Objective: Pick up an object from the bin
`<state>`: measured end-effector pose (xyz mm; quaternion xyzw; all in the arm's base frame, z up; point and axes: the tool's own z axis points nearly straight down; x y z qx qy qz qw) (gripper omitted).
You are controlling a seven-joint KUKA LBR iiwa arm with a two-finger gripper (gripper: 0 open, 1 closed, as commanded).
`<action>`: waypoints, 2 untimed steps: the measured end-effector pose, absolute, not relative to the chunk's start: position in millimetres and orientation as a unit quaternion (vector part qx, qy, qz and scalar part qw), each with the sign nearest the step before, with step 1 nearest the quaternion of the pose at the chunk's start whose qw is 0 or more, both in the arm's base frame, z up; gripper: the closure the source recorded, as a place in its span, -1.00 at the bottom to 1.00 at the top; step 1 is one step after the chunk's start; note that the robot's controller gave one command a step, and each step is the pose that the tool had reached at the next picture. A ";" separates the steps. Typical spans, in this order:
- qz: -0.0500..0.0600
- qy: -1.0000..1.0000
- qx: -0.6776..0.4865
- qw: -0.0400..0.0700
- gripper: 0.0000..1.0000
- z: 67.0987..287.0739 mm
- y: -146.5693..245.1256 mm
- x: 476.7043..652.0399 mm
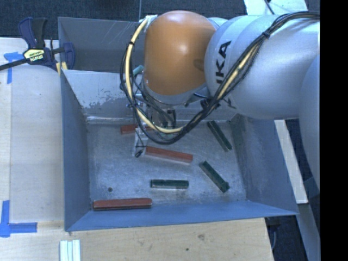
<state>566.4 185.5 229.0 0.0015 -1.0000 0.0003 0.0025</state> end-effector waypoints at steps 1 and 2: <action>0.000 -1.000 0.014 -0.002 -1.00 67.9 77.0 604.4; 0.000 -0.999 -0.041 0.000 -1.00 101.3 83.3 585.0</action>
Offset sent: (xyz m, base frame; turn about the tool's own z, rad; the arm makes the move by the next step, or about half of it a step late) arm 0.0368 -0.1052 -0.1590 -0.0282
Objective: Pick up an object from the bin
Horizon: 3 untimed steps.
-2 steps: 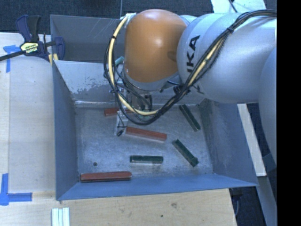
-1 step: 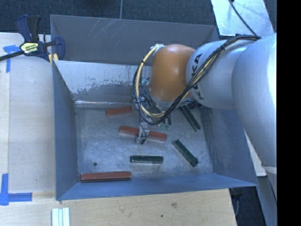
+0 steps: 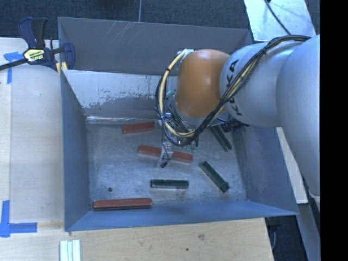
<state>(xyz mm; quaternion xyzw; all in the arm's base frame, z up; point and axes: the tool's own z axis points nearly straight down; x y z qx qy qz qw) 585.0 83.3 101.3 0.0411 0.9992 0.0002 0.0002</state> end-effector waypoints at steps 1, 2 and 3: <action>0.000 0.996 0.087 0.000 -1.00 124.2 79.0 574.5; 0.000 0.991 0.134 0.001 -1.00 69.4 85.9 578.1; 0.001 0.991 0.134 0.002 -1.00 70.5 85.7 579.3</action>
Offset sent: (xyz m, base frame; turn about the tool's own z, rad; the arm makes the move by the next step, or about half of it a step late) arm -0.0112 -0.0035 0.0217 0.0918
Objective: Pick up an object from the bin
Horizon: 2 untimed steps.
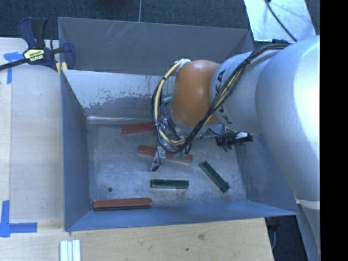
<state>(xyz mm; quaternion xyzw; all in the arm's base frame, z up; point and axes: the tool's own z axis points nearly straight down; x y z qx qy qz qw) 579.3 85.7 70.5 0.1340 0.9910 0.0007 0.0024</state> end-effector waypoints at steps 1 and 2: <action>0.001 0.991 0.135 0.003 1.00 70.7 85.2 579.9; 0.001 0.991 0.136 0.003 1.00 92.1 84.1 581.4</action>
Offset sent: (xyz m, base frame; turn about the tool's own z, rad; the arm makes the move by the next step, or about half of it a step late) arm 0.0000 0.0000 0.0000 0.0000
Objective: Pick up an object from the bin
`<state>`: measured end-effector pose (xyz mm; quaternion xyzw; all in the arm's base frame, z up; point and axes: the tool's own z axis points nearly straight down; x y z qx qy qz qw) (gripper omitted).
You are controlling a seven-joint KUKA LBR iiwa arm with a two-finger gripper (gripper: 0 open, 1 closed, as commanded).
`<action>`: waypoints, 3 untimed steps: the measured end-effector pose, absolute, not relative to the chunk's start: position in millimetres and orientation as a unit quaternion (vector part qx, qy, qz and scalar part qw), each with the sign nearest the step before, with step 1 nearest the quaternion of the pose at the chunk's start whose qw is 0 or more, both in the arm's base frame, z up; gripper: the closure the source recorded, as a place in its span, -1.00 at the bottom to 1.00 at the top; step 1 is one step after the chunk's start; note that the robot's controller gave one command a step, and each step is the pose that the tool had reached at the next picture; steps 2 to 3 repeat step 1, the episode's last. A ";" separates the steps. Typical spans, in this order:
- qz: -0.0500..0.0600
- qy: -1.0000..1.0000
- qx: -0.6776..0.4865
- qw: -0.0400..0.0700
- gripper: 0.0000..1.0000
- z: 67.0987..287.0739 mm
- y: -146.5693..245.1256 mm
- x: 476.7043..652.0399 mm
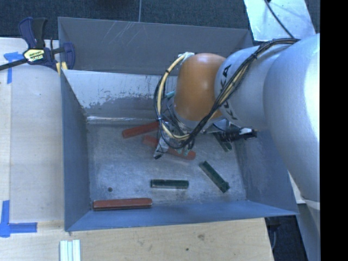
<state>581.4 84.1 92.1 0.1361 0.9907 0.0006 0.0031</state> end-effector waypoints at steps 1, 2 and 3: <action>0.001 0.991 0.137 0.005 1.00 161.4 83.2 584.2; 0.001 0.991 0.137 0.005 1.00 161.4 83.2 584.2; 0.001 0.991 0.137 0.005 1.00 161.4 83.2 584.2</action>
Offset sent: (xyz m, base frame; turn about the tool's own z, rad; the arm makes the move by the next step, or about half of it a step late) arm 0.0001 0.0000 0.0644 0.0000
